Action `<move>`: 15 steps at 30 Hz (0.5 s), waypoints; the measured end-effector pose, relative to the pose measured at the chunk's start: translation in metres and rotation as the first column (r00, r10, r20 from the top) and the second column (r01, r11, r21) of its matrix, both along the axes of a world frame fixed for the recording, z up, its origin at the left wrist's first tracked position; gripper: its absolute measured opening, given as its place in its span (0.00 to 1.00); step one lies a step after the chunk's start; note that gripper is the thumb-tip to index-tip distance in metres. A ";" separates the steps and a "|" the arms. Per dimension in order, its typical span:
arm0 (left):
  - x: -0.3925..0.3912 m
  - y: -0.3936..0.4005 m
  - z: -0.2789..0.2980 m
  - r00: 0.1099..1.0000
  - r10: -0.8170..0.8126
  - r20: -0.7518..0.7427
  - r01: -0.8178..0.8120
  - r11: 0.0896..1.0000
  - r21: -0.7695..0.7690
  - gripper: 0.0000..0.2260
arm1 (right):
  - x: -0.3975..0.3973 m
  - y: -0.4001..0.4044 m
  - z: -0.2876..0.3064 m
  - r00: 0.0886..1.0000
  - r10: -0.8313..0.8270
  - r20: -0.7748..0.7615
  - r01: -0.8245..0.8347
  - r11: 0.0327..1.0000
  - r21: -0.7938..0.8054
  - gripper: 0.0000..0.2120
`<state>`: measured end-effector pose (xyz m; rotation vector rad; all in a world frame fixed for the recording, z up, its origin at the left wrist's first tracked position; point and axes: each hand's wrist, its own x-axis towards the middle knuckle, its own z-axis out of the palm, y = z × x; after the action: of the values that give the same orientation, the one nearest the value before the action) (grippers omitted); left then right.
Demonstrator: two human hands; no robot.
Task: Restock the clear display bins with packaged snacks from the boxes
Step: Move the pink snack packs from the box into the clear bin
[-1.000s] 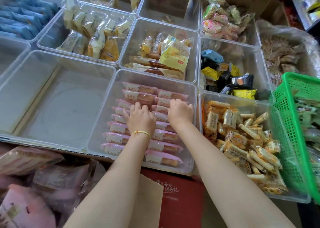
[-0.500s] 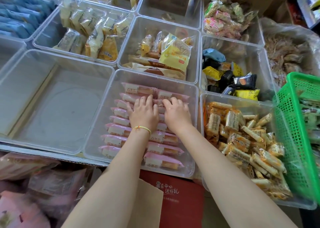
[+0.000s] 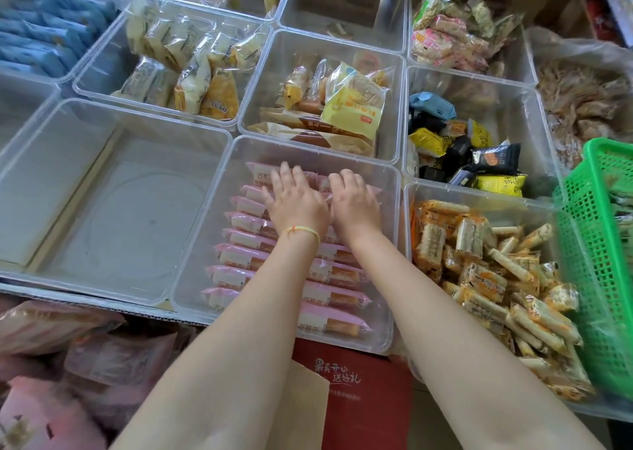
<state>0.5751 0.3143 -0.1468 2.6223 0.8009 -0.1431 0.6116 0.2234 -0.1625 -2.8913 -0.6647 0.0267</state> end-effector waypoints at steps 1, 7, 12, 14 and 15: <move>0.008 0.000 0.003 1.000 -0.007 -0.009 0.007 1.000 -0.008 0.25 | -0.001 0.000 -0.001 0.999 0.015 -0.051 -0.016 1.000 -0.011 0.18; 0.017 0.029 0.003 0.971 -0.189 -0.146 0.204 0.974 0.097 0.24 | 0.003 -0.001 -0.002 0.992 -0.052 -0.111 0.047 0.998 -0.050 0.21; 0.015 0.054 0.001 0.878 -0.372 -0.301 0.448 0.860 0.243 0.20 | 0.008 0.002 0.001 0.983 -0.084 -0.162 0.073 0.995 -0.073 0.18; 0.013 0.058 0.003 0.839 -0.426 -0.338 0.520 0.809 0.272 0.19 | 0.009 0.003 0.001 0.982 -0.094 -0.163 0.077 0.991 -0.111 0.17; 0.011 0.060 0.004 0.821 -0.449 -0.352 0.548 0.792 0.270 0.19 | 0.010 0.003 0.001 0.983 -0.108 -0.152 0.088 0.988 -0.128 0.18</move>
<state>0.5866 0.3744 -0.1431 3.1655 0.1766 -0.5652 0.6212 0.2265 -0.1618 -2.9926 -0.5082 0.2909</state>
